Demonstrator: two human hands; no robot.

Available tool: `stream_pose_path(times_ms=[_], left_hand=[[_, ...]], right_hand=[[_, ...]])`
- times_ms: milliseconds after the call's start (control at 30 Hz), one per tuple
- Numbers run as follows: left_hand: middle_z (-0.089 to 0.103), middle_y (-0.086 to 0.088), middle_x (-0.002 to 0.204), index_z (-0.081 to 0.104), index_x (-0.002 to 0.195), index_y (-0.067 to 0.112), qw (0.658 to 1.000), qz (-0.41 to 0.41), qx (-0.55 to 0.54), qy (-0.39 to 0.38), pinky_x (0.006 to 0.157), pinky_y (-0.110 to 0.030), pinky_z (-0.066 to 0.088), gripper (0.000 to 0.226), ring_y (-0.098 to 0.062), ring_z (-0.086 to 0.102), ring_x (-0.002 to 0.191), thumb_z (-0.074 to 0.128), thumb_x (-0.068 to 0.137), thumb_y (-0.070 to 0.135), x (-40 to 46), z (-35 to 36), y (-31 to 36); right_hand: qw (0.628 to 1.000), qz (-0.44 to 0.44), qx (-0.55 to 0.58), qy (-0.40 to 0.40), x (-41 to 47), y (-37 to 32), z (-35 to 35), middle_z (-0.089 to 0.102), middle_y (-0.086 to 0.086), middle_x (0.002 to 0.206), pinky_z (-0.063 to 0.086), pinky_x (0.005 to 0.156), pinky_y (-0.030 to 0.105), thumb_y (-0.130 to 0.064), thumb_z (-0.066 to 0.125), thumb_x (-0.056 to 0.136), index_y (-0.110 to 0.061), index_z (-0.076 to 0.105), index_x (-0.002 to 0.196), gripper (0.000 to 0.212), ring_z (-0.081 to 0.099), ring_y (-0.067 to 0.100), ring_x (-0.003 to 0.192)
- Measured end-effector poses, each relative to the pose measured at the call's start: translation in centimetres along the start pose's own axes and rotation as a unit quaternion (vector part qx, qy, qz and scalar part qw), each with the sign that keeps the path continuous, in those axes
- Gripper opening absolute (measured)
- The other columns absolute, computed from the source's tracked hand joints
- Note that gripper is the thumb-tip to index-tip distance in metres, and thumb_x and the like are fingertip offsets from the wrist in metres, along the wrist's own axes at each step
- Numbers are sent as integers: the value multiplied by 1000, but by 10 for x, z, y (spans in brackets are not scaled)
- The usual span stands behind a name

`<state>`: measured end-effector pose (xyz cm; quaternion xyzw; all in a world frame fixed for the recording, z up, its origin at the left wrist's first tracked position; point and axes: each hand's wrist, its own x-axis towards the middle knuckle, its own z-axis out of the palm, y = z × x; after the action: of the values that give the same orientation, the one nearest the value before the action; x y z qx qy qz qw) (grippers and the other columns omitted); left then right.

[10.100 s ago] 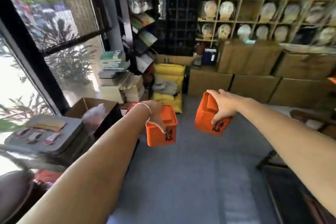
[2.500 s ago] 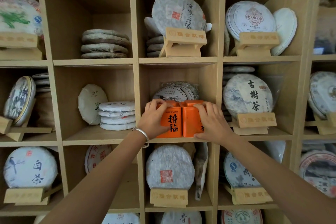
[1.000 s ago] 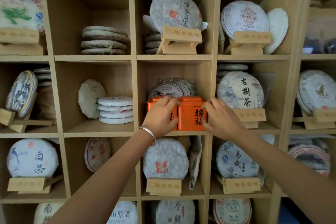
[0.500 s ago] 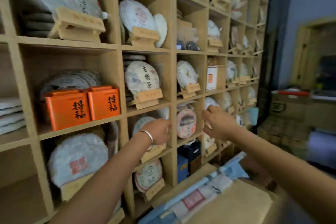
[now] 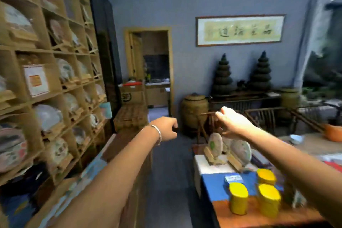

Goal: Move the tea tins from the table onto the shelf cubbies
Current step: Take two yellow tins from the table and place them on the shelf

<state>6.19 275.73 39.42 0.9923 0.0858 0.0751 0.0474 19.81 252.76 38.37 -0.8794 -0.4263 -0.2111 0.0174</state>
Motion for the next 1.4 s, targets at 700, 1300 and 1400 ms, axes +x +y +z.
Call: stream_pose_path(times_ms=[700, 1300, 1400], left_hand=[[61, -9, 120, 55, 120, 16, 977, 138, -42, -155, 87, -33, 48, 35, -27, 57, 107, 58, 87, 27, 157, 164, 344], [48, -6, 135, 39, 137, 23, 936, 99, -76, -328, 97, -35, 43, 78, -25, 47, 120, 75, 72, 46, 228, 373, 221], [46, -3, 137, 35, 139, 28, 931, 92, -106, -337, 100, -36, 43, 85, -25, 44, 124, 77, 68, 46, 228, 399, 215]], right_hand=[[972, 137, 3, -192, -208, 308, 73, 48, 12, 118, 48, 82, 39, -33, 57, 86, -13, 48, 117, 38, 49, 28, 105], [929, 11, 86, -360, -128, 275, 316, 45, 15, 118, 42, 73, 39, -59, 63, 76, -10, 36, 132, 79, 46, 32, 105], [914, 12, 69, -399, -134, 280, 344, 45, 16, 124, 46, 80, 41, -62, 64, 71, -11, 30, 140, 93, 47, 32, 109]])
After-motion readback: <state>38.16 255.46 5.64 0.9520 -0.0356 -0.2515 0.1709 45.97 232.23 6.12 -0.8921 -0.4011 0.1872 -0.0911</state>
